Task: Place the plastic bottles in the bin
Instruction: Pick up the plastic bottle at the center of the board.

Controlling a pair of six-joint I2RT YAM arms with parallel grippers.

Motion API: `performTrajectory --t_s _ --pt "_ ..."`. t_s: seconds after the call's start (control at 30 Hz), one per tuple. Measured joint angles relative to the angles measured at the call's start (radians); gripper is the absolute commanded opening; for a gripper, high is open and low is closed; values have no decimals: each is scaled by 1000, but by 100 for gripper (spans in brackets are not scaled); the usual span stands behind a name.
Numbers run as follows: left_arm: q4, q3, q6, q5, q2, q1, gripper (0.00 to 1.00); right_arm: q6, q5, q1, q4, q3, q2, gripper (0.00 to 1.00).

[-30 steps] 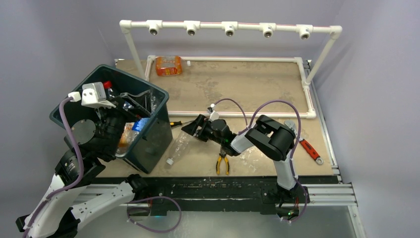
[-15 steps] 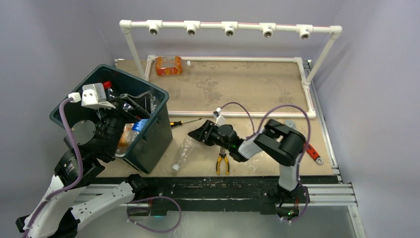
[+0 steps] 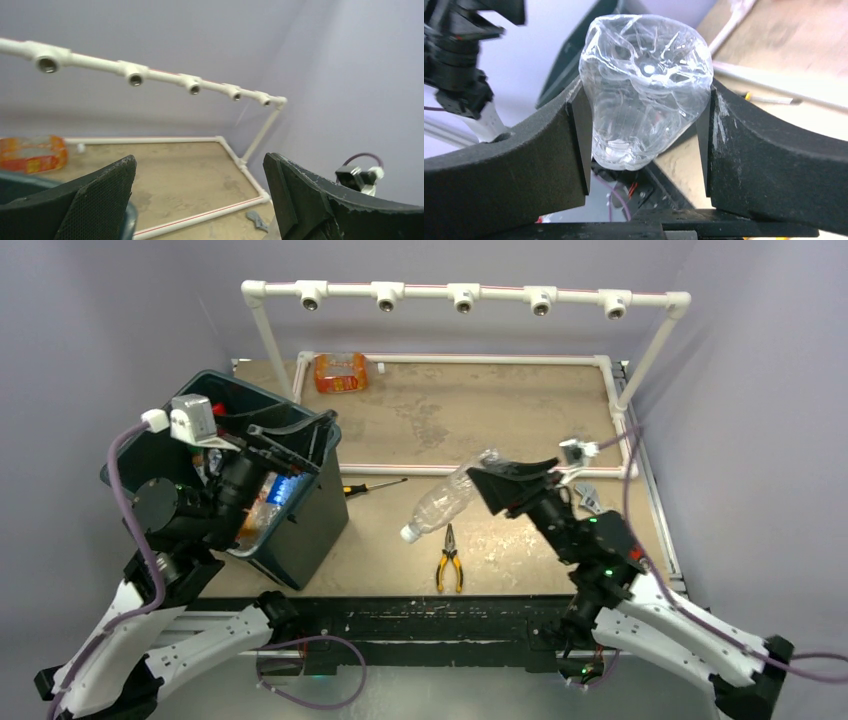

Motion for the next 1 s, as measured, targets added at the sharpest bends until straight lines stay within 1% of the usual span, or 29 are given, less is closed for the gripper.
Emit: performTrajectory --t_s 0.07,0.2,0.3,0.33,0.4,0.5,0.57,0.7,1.0 --pt "81 -17 0 79 24 0 99 -85 17 0 -122 78 -101 36" --pt "212 -32 -15 220 111 0 99 -216 22 0 -326 234 -187 36" --pt "283 -34 -13 431 201 0 99 -291 3 0 -478 353 -190 36" --pt "294 -31 -12 496 228 0 99 -309 -7 0 -523 385 -184 36" --pt "286 9 -5 673 315 0 99 -347 -26 0 -616 460 -164 36" --pt "256 59 11 837 424 0 99 -391 -41 0 -720 540 -137 36" --pt "213 63 32 927 472 0 99 -411 -53 0 -771 571 -125 36" --pt "161 62 77 1016 485 -14 99 -431 -78 0 -824 591 -108 36" --pt "182 48 153 1041 472 -127 99 -433 -154 0 -827 592 -31 36"
